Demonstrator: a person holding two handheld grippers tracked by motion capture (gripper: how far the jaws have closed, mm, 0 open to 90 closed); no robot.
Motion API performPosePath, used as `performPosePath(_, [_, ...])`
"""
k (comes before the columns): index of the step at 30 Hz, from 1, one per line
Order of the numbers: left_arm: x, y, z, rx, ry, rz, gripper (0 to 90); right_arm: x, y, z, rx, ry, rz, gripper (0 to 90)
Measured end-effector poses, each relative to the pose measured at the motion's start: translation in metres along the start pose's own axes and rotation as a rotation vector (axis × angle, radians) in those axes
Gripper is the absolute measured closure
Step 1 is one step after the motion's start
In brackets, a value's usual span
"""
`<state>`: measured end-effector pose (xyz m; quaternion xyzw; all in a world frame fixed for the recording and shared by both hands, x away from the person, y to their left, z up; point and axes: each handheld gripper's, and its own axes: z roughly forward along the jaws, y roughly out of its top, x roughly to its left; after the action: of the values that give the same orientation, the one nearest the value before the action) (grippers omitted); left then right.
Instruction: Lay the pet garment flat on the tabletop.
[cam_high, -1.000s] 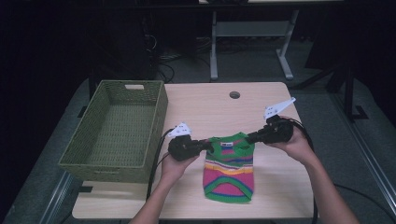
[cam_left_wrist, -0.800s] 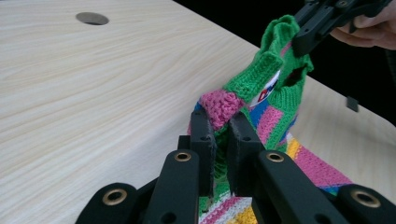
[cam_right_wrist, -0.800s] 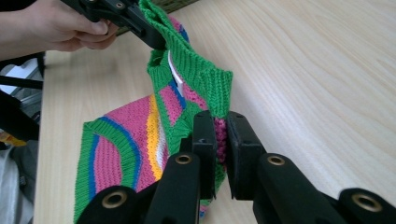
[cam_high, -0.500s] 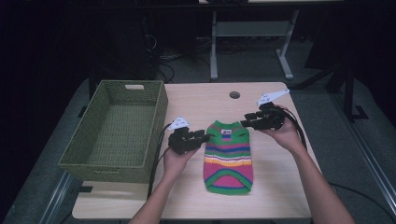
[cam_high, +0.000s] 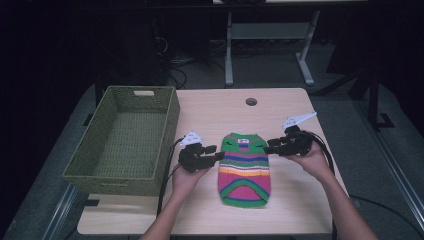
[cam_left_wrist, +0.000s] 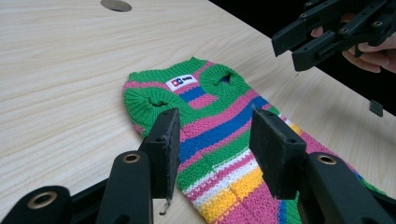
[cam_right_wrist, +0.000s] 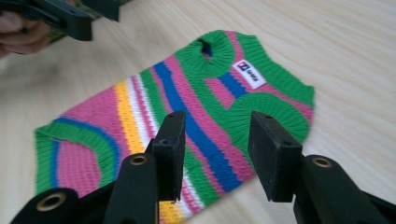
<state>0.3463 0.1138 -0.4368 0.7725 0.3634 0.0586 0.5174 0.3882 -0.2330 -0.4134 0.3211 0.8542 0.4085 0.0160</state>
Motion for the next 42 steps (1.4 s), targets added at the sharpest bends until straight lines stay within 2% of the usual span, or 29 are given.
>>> performPosePath(3, [-0.001, -0.002, 0.001, 0.022, -0.002, 0.018, 51.8, 0.001, -0.005, -0.001, 0.000, 0.018, 0.008, 55.9])
performPosePath(11, [-0.007, -0.006, 0.000, 0.049, -0.023, 0.033, 51.1, 0.003, -0.016, 0.003, 0.018, 0.064, 0.034, 57.1])
performPosePath(15, [-0.009, -0.006, -0.001, 0.049, -0.029, 0.040, 50.2, 0.004, -0.020, 0.006, 0.026, 0.082, 0.042, 56.7])
performPosePath(18, [-0.012, -0.009, -0.002, 0.040, -0.030, 0.026, 48.6, 0.007, -0.022, 0.006, 0.032, 0.092, 0.043, 54.3])
performPosePath(24, [-0.017, -0.017, -0.002, 0.057, -0.027, 0.028, 43.1, 0.014, -0.031, -0.003, 0.033, 0.092, 0.028, 49.8])
performPosePath(29, [-0.023, -0.017, -0.007, 0.052, -0.042, 0.051, 38.3, 0.017, -0.040, -0.015, -0.004, 0.110, 0.022, 47.1])
performPosePath(34, [-0.024, -0.019, -0.012, 0.053, -0.052, 0.045, 36.8, 0.019, -0.047, -0.023, -0.022, 0.120, 0.029, 44.4])
performPosePath(42, [-0.027, -0.026, -0.019, 0.067, -0.054, 0.033, 30.9, 0.019, -0.063, -0.029, -0.020, 0.120, 0.042, 42.0])
